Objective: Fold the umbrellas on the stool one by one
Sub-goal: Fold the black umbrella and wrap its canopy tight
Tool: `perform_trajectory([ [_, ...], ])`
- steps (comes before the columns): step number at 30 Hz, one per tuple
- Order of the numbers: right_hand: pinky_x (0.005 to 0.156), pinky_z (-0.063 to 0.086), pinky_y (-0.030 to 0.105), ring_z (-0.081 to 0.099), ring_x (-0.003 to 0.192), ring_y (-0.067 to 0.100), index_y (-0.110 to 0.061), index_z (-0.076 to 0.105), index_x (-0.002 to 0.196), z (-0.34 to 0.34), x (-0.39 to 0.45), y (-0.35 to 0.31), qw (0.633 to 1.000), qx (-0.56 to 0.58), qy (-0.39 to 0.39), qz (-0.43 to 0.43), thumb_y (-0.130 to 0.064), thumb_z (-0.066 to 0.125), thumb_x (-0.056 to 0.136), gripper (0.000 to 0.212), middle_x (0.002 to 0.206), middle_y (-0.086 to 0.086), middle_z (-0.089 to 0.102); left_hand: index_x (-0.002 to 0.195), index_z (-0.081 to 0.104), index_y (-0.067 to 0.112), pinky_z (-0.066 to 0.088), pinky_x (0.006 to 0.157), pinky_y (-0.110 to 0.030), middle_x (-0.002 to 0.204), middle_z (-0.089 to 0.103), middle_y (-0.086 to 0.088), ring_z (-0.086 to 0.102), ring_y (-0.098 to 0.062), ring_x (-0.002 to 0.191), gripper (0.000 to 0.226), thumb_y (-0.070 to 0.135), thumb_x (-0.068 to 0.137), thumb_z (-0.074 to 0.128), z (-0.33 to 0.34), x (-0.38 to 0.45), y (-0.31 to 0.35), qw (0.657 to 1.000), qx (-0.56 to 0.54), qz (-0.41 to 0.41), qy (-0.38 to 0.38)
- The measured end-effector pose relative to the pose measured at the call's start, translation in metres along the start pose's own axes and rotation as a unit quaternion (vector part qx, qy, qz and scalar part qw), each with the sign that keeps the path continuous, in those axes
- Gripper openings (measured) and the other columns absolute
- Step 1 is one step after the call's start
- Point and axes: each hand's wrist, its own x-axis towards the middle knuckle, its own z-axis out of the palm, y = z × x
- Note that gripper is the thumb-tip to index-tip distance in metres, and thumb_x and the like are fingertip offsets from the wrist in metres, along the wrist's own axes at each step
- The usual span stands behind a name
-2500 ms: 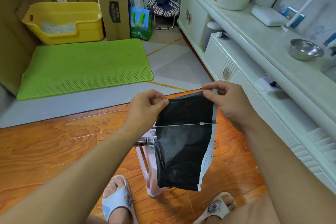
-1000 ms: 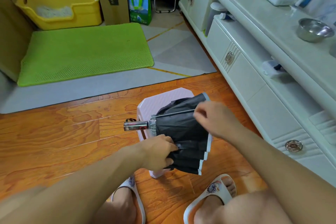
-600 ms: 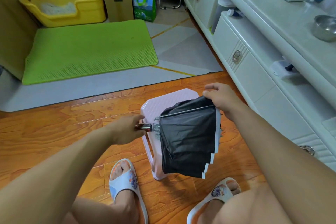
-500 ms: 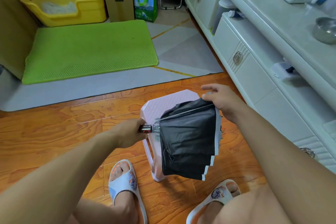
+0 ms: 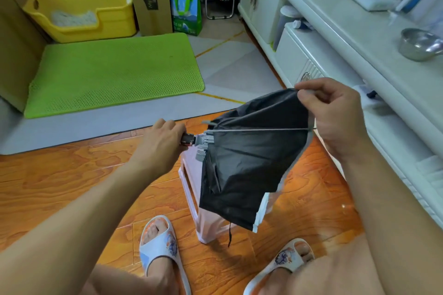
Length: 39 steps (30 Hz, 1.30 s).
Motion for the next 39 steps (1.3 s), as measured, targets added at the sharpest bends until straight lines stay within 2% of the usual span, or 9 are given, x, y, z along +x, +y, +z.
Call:
perform_trajectory([
  [6,0.077,0.052,0.016,0.068,0.083,0.005,-0.021,0.077,0.092,0.004,-0.016,0.011,0.991,-0.038,-0.093,0.088,-0.009,0.072,0.091,0.013,0.089,-0.004,0.076,0.118,0.053,0.017,0.039,0.086,-0.039,0.115,0.057,-0.006,0.047,-0.029,0.105,0.024,0.03,0.099,0.061,0.028,-0.001,0.001,0.984,-0.072,-0.109,-0.123],
  [9,0.084,0.06,0.042,0.069,0.086,0.016,-0.025,0.074,0.097,0.016,-0.021,0.036,0.965,-0.096,-0.163,0.184,-0.013,0.073,0.09,0.013,0.089,0.0,0.074,0.131,0.046,0.022,0.04,0.091,-0.039,0.128,0.052,-0.007,0.042,-0.026,0.108,0.029,0.025,0.102,0.051,0.046,-0.009,0.006,0.966,-0.073,-0.119,-0.217],
  [13,0.075,0.057,0.04,0.059,0.079,0.019,-0.03,0.067,0.115,0.027,-0.022,0.042,0.949,-0.113,-0.2,0.217,-0.01,0.063,0.095,0.029,0.079,0.001,0.062,0.151,0.038,0.024,0.037,0.106,-0.046,0.147,0.042,-0.01,0.037,-0.034,0.135,0.056,0.02,0.097,0.052,0.028,0.002,0.025,0.966,-0.075,-0.168,-0.184],
  [18,0.069,0.047,0.027,0.053,0.07,0.012,-0.032,0.063,0.125,0.032,-0.018,0.033,0.958,-0.123,-0.201,0.164,-0.02,0.064,0.098,0.03,0.078,0.0,0.055,0.129,0.065,0.011,0.044,0.091,-0.03,0.125,0.066,-0.003,0.06,-0.022,0.116,0.03,0.018,0.102,0.052,-0.003,0.022,0.069,0.92,-0.336,-0.184,-0.086],
  [23,0.068,0.046,0.025,0.054,0.076,0.016,-0.031,0.072,0.112,0.037,-0.013,0.028,0.965,-0.122,-0.181,0.142,-0.013,0.063,0.097,0.024,0.085,0.0,0.058,0.12,0.068,0.015,0.047,0.089,-0.036,0.117,0.067,-0.006,0.061,-0.028,0.108,0.032,0.024,0.107,0.041,0.008,0.027,0.078,0.941,-0.286,-0.167,-0.067],
  [27,0.092,0.057,0.036,0.067,0.099,0.023,-0.027,0.077,0.102,0.033,-0.004,0.019,0.986,-0.025,-0.1,0.129,-0.011,0.062,0.097,0.022,0.103,0.007,0.072,0.105,0.069,0.02,0.04,0.072,-0.032,0.093,0.065,0.003,0.063,-0.026,0.095,0.026,0.037,0.105,0.049,0.012,0.033,0.078,0.939,-0.28,-0.179,-0.086],
  [32,0.084,0.052,0.046,0.058,0.086,0.028,-0.025,0.079,0.095,0.04,0.009,0.023,0.987,0.061,-0.055,0.139,-0.009,0.062,0.096,0.024,0.092,0.019,0.067,0.128,0.066,0.016,0.046,0.079,-0.025,0.099,0.068,0.003,0.064,-0.014,0.093,0.034,0.031,0.098,0.066,0.009,0.038,0.081,0.872,-0.427,-0.208,-0.117],
  [36,0.104,0.052,0.053,0.067,0.102,0.027,-0.031,0.081,0.092,0.045,0.021,0.026,0.985,0.073,-0.025,0.156,-0.019,0.063,0.088,0.022,0.099,0.008,0.072,0.091,0.074,0.024,0.049,0.068,-0.023,0.082,0.069,0.005,0.061,-0.01,0.076,0.019,0.012,0.098,0.061,0.008,0.04,0.077,0.856,-0.47,-0.191,-0.093],
  [39,0.099,0.054,0.051,0.068,0.102,0.029,-0.025,0.079,0.089,0.043,0.025,0.026,0.986,0.044,-0.013,0.161,-0.008,0.061,0.093,0.025,0.101,0.011,0.073,0.082,0.068,0.028,0.04,0.058,-0.012,0.078,0.064,0.015,0.057,-0.002,0.07,0.029,0.009,0.099,0.054,0.001,0.036,0.078,0.893,-0.41,-0.161,-0.092],
])
